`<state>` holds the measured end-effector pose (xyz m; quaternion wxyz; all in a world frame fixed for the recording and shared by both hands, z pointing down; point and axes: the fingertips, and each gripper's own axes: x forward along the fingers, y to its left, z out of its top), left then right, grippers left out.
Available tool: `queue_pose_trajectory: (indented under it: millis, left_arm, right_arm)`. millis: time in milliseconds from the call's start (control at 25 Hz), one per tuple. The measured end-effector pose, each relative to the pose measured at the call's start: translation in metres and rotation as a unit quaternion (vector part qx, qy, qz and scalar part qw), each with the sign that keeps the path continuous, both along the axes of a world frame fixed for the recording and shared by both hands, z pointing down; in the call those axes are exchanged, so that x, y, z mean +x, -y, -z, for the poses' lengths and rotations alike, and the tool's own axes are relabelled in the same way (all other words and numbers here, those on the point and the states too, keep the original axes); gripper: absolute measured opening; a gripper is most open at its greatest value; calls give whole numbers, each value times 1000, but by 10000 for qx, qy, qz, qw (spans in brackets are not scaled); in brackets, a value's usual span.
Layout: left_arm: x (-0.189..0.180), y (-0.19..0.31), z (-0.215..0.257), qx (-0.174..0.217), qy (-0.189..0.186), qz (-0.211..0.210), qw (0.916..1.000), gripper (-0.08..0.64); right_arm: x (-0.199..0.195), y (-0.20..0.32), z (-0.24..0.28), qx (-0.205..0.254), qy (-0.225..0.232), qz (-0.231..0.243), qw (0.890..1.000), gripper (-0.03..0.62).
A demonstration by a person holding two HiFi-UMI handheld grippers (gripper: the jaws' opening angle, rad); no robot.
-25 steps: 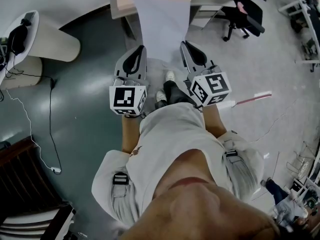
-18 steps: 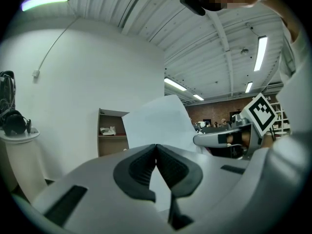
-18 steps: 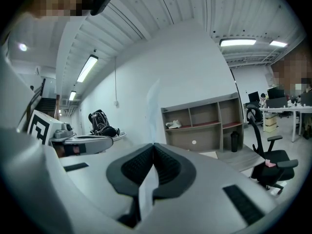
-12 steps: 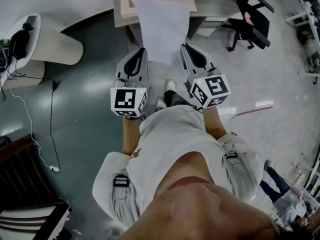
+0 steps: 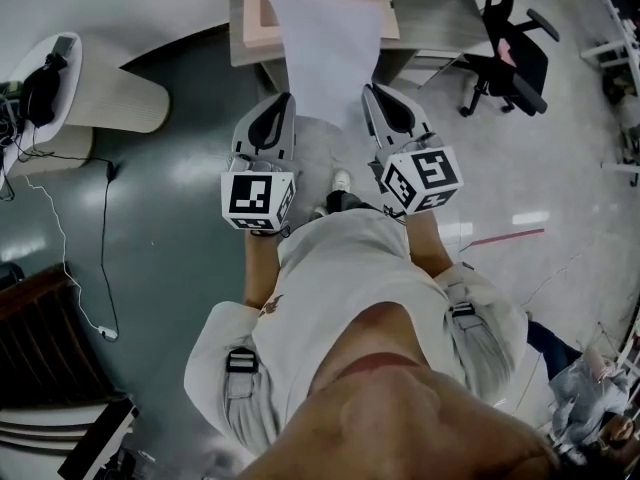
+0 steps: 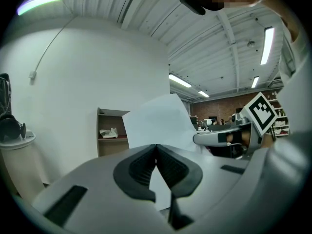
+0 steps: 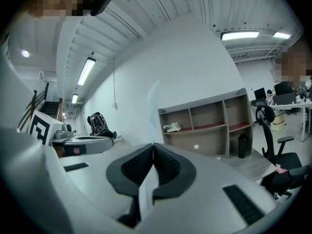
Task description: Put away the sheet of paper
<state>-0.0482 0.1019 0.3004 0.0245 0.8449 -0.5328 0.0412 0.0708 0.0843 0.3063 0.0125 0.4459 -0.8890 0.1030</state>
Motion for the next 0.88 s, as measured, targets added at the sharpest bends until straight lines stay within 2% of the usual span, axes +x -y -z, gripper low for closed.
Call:
queue_pose_trajectory:
  millis: [440, 880]
  left_arm:
    - [19, 28, 5, 8, 44, 142, 9999, 21]
    - [24, 52, -5, -85, 92, 69, 9999, 21]
  right_arm:
    - [17, 30, 1, -12, 58, 161, 9999, 20]
    - [21, 52, -8, -83, 104, 128, 9998, 20]
